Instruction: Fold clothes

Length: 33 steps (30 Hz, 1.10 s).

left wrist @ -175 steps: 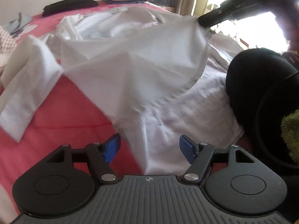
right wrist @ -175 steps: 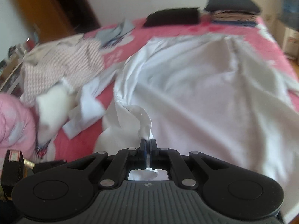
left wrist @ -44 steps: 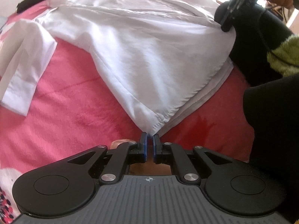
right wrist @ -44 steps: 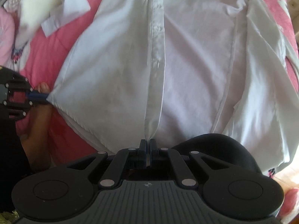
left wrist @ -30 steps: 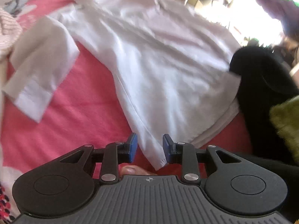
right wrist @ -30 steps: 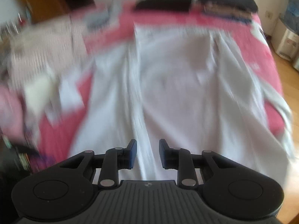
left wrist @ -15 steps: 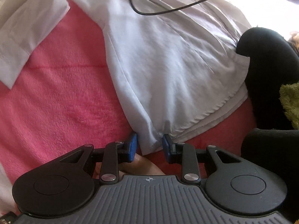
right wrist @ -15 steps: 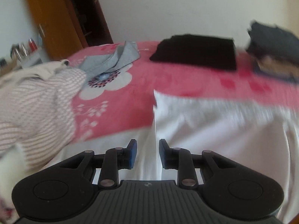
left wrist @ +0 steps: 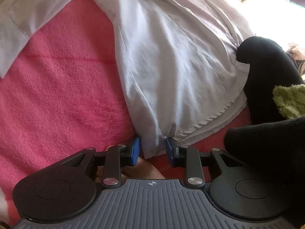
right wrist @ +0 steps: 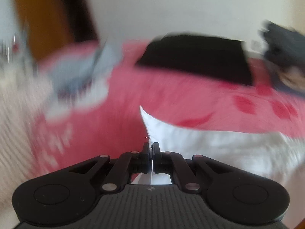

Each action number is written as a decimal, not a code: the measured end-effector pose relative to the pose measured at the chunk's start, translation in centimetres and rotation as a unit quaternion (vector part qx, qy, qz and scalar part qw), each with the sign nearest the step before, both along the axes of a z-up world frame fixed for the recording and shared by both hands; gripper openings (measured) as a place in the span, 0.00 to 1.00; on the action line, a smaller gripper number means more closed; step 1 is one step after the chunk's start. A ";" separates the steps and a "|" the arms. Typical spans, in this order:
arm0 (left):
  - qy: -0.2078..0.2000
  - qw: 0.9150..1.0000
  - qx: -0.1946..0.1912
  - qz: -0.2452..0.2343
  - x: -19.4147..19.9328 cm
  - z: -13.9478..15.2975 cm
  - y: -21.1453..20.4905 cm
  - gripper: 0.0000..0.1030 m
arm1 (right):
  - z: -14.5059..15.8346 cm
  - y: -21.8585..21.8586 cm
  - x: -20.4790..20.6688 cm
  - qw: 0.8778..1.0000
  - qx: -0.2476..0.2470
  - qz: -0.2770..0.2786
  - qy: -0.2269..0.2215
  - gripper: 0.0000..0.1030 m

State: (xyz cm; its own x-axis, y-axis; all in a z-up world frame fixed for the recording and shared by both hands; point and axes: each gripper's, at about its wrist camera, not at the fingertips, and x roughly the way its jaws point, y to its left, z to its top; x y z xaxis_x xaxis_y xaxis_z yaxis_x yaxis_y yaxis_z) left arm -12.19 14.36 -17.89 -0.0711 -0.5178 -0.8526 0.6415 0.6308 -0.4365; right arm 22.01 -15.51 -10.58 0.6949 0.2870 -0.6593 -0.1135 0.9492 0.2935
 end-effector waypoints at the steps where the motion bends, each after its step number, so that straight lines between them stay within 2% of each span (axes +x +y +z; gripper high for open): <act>1: 0.005 1.000 -0.002 0.001 0.1 -0.1 0.0 0.28 | 0.8 -2.2 -0.7 0.999 0.040 -0.022 -0.009 0.02; 5: 0.022 1.000 -0.008 0.004 0.6 -0.5 0.1 0.28 | 0.5 -10.2 -3.3 0.986 0.143 -0.088 -0.014 0.02; 10: 0.028 1.000 -0.011 0.006 0.7 -0.6 0.1 0.28 | -3.1 -14.5 -4.5 0.971 0.200 -0.132 -0.004 0.02; 13: 0.028 1.000 -0.009 0.007 0.7 -0.5 -0.1 0.28 | -4.5 -14.9 -3.5 0.969 0.206 -0.140 0.003 0.03; 17: 0.024 1.000 -0.008 0.004 0.7 -0.5 -0.1 0.28 | -5.5 -14.9 -1.8 0.970 0.182 -0.151 0.059 0.09; 19: 0.020 1.000 -0.008 0.001 0.6 -0.4 -0.1 0.28 | -4.9 -15.7 -2.6 0.967 0.188 -0.164 0.056 0.19; 21: 0.018 1.000 -0.009 -0.002 0.6 -0.4 0.0 0.28 | -3.8 -17.0 -4.5 0.961 0.214 -0.171 0.043 0.25; 24: 0.017 1.000 -0.011 -0.005 0.7 -0.4 0.1 0.28 | -2.2 -17.9 -7.4 0.962 0.233 -0.131 0.062 0.26; 26: 0.017 1.000 -0.011 -0.008 0.9 -0.4 0.3 0.28 | -1.7 -17.5 -9.7 0.962 0.237 -0.083 0.103 0.26; 29: 0.010 1.000 -0.011 -0.017 0.9 -0.3 0.4 0.28 | -2.5 -15.6 -13.1 0.960 0.225 -0.037 0.163 0.26; 30: 0.007 1.000 -0.012 -0.020 0.9 -0.3 0.4 0.28 | -3.0 -14.7 -14.2 0.961 0.211 -0.024 0.176 0.26; 33: 0.002 1.000 -0.014 -0.023 0.8 -0.3 0.5 0.28 | -4.3 -12.5 -16.3 0.972 0.152 -0.015 0.179 0.25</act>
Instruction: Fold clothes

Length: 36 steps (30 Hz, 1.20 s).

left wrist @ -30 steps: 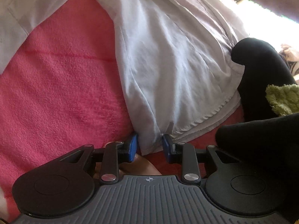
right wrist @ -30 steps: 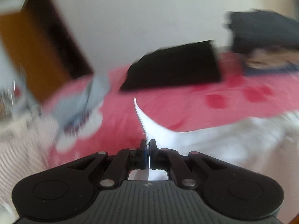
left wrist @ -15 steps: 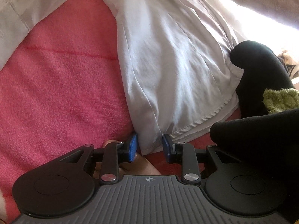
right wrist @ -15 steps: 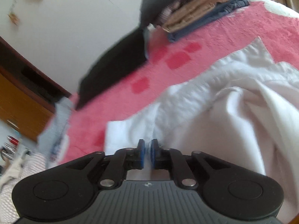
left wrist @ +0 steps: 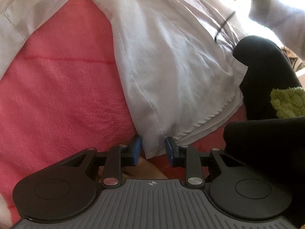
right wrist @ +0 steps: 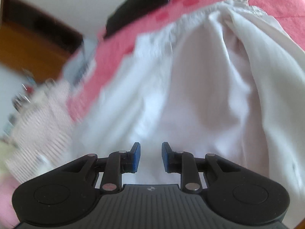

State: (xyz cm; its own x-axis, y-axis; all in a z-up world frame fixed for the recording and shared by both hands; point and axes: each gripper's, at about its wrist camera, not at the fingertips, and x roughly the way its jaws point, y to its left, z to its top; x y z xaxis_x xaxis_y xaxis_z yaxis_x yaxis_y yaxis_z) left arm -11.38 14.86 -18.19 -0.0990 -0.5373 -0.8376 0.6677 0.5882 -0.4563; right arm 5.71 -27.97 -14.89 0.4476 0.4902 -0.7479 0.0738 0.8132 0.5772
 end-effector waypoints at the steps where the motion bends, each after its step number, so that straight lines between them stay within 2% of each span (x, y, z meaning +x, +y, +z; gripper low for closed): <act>1: -0.001 1.000 0.000 0.000 0.0 0.0 0.0 0.28 | -0.4 0.5 -0.3 1.000 -0.007 -0.002 -0.003 0.24; 6: -0.007 1.000 0.001 -0.001 -0.1 0.2 0.2 0.28 | -1.2 1.3 -0.8 0.999 0.019 -0.029 -0.034 0.23; 9: -0.009 1.000 0.002 -0.002 -0.1 0.2 0.3 0.28 | -0.5 1.7 -2.2 0.999 0.017 -0.016 -0.042 0.23; 16: -0.004 1.000 -0.001 -0.001 0.0 0.3 0.4 0.28 | -0.2 2.7 -5.8 0.999 0.002 0.041 -0.016 0.21; 20: -0.006 1.000 0.001 -0.003 -0.1 0.3 0.2 0.28 | -0.9 3.3 -6.4 0.999 0.012 0.045 -0.003 0.19; 26: -0.007 1.000 0.001 -0.002 -0.2 0.3 0.1 0.28 | -1.8 4.1 -6.0 0.999 0.027 0.043 0.005 0.13; 29: -0.006 1.000 0.000 -0.002 -0.1 0.2 0.2 0.28 | -2.0 4.8 -6.1 0.999 0.020 0.049 0.002 0.02; 32: -0.006 1.000 0.000 -0.002 -0.1 0.2 0.2 0.28 | -1.8 5.1 -6.6 0.999 0.021 0.047 -0.006 0.00; 36: -0.007 1.000 0.000 -0.002 -0.2 0.2 0.1 0.28 | 0.0 5.3 -8.1 0.998 0.010 0.040 -0.045 0.00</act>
